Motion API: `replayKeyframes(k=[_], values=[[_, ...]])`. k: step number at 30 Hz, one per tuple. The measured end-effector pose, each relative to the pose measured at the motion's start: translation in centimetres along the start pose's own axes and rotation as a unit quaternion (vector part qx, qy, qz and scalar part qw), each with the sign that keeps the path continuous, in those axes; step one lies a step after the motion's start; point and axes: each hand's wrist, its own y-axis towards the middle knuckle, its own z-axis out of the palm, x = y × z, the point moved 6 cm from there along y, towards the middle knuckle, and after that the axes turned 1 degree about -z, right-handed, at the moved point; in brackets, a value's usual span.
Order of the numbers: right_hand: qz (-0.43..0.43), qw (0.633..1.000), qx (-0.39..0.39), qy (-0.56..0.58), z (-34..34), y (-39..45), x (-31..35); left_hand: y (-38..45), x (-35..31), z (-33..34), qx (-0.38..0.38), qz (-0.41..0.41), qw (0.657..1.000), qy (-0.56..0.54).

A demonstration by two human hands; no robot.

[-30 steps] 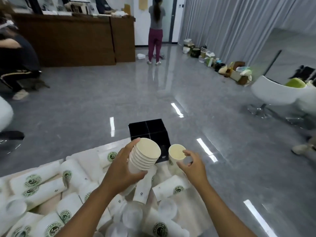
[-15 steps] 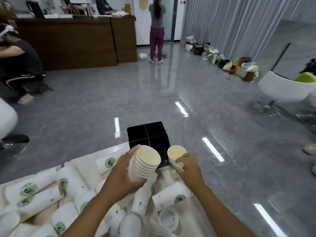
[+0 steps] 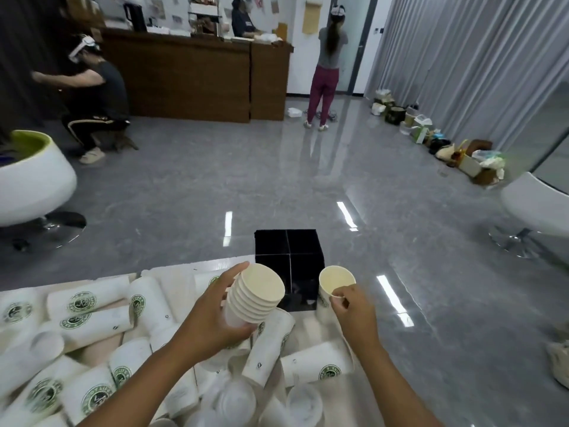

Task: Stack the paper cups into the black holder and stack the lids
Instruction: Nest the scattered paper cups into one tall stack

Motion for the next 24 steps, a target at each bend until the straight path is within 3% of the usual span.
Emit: replayKeyframes(k=[7,11,18,24], values=[[-0.135,0.982,-0.088,0.097,-9.1,0.8,14.1,-2.3,-0.2,-4.7,-0.049,0.002,0.998,-0.025],[-0.17,0.962,-0.107,0.184,-13.1,0.1,23.1,-4.2,-0.6,-8.5,-0.089,-0.004,0.995,-0.047],[-0.271,0.933,0.017,0.237,-12.5,-3.3,36.4,-8.6,-1.3,-15.1,-0.137,-0.007,0.988,-0.066],[-0.336,0.917,0.101,0.188,-8.3,-6.8,42.4,-12.8,-0.4,-19.3,-0.176,-0.012,0.982,-0.068]])
